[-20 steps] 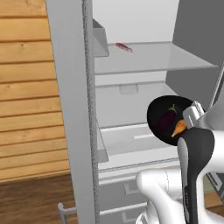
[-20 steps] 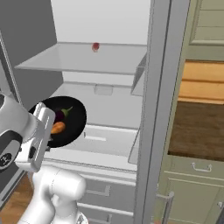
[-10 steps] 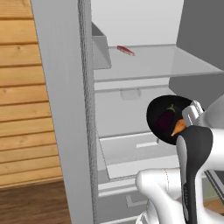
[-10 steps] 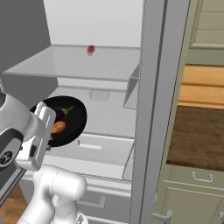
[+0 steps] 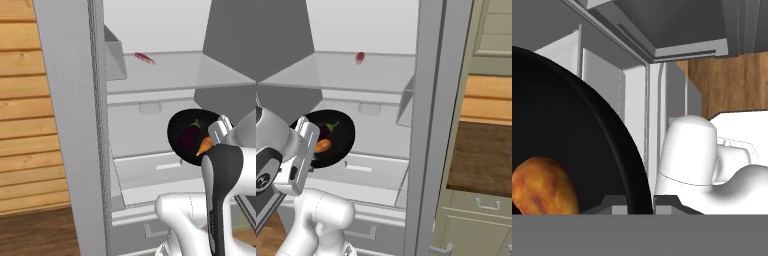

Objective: Pick the chicken drumstick and eggplant from their plates and place them in the bowl. Then put the bowl in the fridge.

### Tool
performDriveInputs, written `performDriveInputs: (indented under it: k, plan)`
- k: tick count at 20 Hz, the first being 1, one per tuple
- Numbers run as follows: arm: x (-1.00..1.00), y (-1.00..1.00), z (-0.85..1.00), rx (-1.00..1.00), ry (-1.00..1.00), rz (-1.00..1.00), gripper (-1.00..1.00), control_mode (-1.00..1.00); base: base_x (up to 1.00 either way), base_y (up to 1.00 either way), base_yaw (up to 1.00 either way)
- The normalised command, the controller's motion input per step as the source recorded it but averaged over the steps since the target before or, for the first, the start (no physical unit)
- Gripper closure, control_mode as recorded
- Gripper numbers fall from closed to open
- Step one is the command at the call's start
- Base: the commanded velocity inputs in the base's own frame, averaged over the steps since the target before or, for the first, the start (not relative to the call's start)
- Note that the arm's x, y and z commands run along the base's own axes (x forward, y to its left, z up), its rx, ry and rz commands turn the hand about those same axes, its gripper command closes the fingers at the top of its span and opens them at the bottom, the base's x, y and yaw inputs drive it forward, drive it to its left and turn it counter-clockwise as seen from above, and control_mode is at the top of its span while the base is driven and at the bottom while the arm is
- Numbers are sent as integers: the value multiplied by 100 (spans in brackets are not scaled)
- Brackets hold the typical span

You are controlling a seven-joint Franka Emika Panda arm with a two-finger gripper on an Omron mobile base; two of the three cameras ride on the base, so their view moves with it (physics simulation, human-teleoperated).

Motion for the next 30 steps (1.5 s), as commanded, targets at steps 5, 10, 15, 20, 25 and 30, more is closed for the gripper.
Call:
performDriveInputs:
  k: [5,10,15,20,25,30]
  plan:
    - [0,0,0,0,0,0,100,100,27,0,0]
    - [7,0,0,0,0,0,100,-100,1,0,0]
    - [34,0,-35,0,-1,3,100,-100,0,0,0]
    - [61,0,-35,0,-7,5,100,-100,0,0,0]
    - [62,0,-20,0,-14,3,100,-100,0,0,0]
    - [49,0,-34,0,-9,3,100,-100,0,0,0]
